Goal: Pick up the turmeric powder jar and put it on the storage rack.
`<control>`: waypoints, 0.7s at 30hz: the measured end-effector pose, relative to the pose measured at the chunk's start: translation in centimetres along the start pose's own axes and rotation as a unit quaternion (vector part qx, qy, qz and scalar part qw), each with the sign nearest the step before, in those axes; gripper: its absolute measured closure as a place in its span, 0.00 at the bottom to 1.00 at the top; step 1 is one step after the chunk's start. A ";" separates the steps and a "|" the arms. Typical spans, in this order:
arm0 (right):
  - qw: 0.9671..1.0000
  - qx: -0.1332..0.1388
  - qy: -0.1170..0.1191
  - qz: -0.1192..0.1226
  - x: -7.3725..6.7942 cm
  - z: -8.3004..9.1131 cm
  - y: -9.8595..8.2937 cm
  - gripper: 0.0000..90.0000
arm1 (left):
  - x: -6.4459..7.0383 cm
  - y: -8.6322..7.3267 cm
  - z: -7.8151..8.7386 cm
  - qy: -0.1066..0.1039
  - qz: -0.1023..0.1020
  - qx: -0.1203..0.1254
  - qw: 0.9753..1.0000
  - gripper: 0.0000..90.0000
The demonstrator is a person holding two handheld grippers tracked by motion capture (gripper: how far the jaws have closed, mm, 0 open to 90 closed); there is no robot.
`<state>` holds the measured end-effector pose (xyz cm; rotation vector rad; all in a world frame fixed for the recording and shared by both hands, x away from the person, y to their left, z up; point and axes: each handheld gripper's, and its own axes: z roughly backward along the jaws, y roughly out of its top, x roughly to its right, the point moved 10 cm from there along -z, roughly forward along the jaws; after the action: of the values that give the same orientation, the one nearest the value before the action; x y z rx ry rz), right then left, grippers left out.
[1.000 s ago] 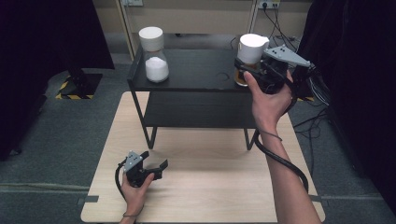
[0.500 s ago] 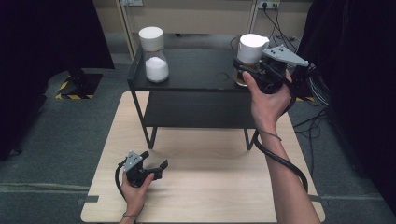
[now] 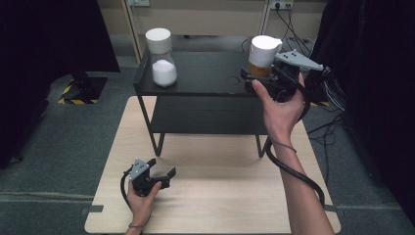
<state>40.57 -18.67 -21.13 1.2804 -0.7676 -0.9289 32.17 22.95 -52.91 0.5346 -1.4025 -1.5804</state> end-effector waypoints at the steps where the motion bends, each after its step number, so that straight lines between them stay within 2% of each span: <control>1: 1.000 -0.002 0.003 -0.001 0.0 0.0 -0.1 0.01 | 0.0 0.0 0.0 0.000 0.000 0.000 1.000 0.03; 7: 1.000 0.001 0.013 0.002 0.3 0.5 -0.6 0.01 | 0.0 0.0 0.0 0.000 0.000 0.000 1.000 0.03; 21: 1.000 0.014 0.020 0.005 0.2 2.3 -1.2 0.01 | 0.0 0.0 0.0 0.000 0.002 0.000 1.000 0.03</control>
<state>38.51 -19.91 -21.98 1.3144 -0.7586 -0.8848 32.13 22.95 -52.92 0.5307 -1.4033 -1.5767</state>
